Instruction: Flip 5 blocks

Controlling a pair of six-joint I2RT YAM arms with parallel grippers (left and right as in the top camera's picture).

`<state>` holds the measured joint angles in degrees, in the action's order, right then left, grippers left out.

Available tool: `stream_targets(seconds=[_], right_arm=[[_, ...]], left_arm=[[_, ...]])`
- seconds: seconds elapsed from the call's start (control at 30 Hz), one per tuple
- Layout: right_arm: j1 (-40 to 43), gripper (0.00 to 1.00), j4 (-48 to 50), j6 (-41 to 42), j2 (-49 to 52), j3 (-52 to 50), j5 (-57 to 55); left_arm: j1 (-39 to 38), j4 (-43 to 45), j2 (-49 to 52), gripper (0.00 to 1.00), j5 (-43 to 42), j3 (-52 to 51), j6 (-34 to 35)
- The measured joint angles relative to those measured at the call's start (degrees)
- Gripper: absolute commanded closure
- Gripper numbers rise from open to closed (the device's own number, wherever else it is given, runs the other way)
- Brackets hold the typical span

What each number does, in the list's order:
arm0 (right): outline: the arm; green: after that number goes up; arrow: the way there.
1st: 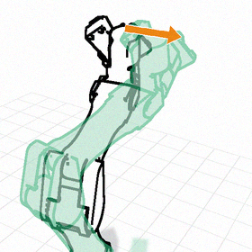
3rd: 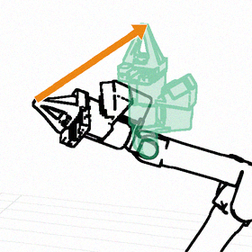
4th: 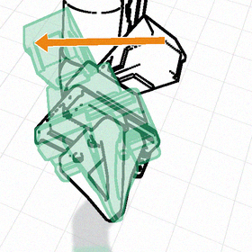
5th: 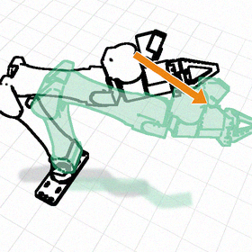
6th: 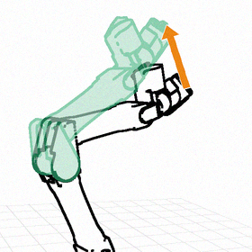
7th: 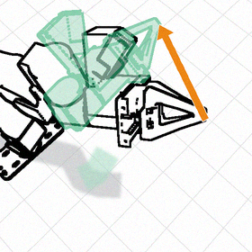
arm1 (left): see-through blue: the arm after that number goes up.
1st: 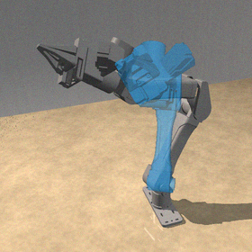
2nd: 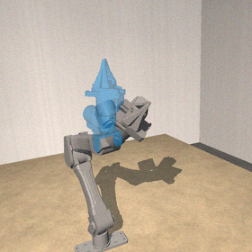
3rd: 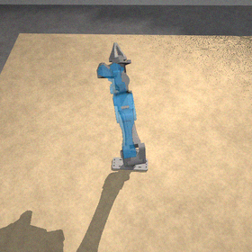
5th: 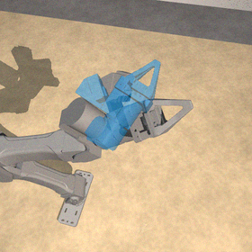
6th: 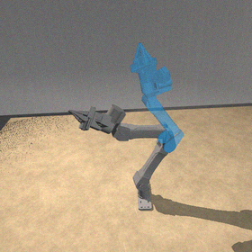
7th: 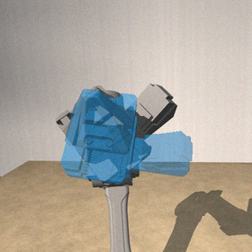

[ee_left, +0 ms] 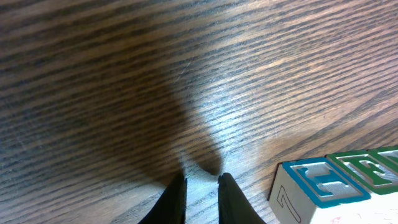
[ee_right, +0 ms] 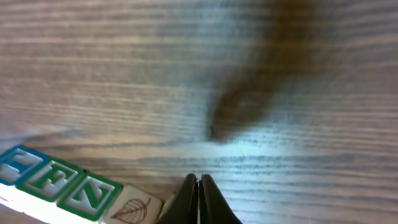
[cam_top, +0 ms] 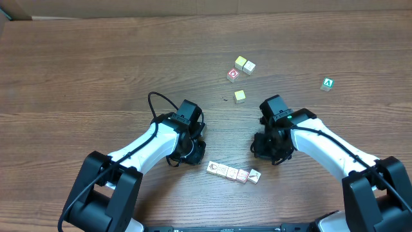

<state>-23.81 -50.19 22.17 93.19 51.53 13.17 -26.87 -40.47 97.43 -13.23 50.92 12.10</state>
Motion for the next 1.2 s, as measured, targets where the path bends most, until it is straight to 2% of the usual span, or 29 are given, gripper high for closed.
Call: stream_targets(seconds=[0.83,1.2], right_arm=[[-0.6,0.94,-1.8,-6.5,0.0,-2.1,7.4],[-4.4,0.95,-1.5,-5.6,0.0,-2.2,8.0]], left_arm=[[0.0,0.0,0.0,0.88,0.0,0.0,0.0],[0.0,0.0,0.0,0.89,0.0,0.0,0.0]])
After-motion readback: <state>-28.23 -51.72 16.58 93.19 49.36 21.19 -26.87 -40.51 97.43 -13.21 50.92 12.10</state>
